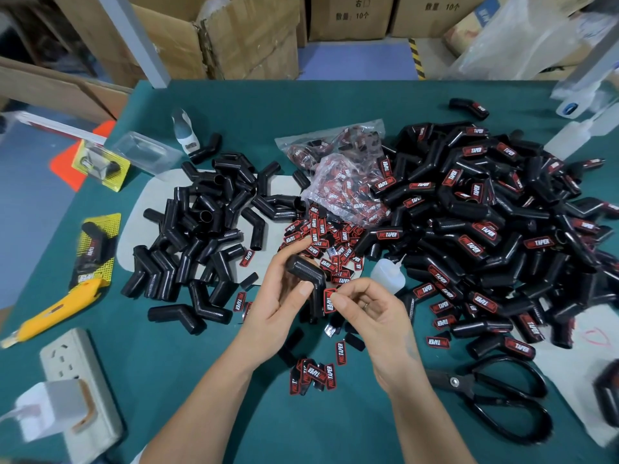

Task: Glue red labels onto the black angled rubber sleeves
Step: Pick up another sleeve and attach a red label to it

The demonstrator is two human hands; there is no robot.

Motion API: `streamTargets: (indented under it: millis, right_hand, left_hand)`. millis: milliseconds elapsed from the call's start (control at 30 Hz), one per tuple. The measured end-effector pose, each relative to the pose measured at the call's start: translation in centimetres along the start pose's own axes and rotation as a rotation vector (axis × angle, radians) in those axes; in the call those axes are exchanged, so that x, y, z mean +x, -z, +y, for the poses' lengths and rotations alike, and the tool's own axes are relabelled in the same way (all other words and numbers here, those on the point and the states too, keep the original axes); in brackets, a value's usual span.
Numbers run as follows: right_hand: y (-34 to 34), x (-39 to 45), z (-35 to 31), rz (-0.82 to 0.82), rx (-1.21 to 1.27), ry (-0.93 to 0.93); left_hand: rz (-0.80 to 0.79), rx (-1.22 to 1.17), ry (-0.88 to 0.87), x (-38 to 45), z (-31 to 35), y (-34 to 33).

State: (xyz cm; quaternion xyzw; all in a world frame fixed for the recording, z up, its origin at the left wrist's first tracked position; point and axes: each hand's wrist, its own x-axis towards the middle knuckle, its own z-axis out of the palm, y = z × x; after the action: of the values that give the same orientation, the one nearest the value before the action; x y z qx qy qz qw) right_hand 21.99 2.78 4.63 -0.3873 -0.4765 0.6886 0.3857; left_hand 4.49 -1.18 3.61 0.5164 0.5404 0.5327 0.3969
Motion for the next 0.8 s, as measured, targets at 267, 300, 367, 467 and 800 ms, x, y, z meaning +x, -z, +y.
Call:
streamTargets:
  millis: [267, 300, 367, 467, 800]
  right_hand:
    - [-0.26, 0.04, 0.01, 0.010, -0.009, -0.020]
    - [-0.28, 0.05, 0.03, 0.011, -0.008, -0.020]
    - [-0.29, 0.05, 0.05, 0.009, -0.007, -0.022]
    - [-0.38, 0.06, 0.08, 0.014, -0.008, -0.025]
    - [-0.34, 0.00, -0.19, 0.041, 0.012, -0.010]
  left_hand:
    - [-0.010, 0.015, 0.028, -0.09, -0.21, 0.09]
    - [-0.012, 0.016, 0.032, -0.10, -0.28, 0.10]
    - [-0.015, 0.013, 0.036, -0.08, -0.37, 0.11]
    - [-0.013, 0.009, 0.022, -0.06, -0.47, 0.13]
    - [-0.010, -0.011, -0.001, 0.13, -0.35, 0.10]
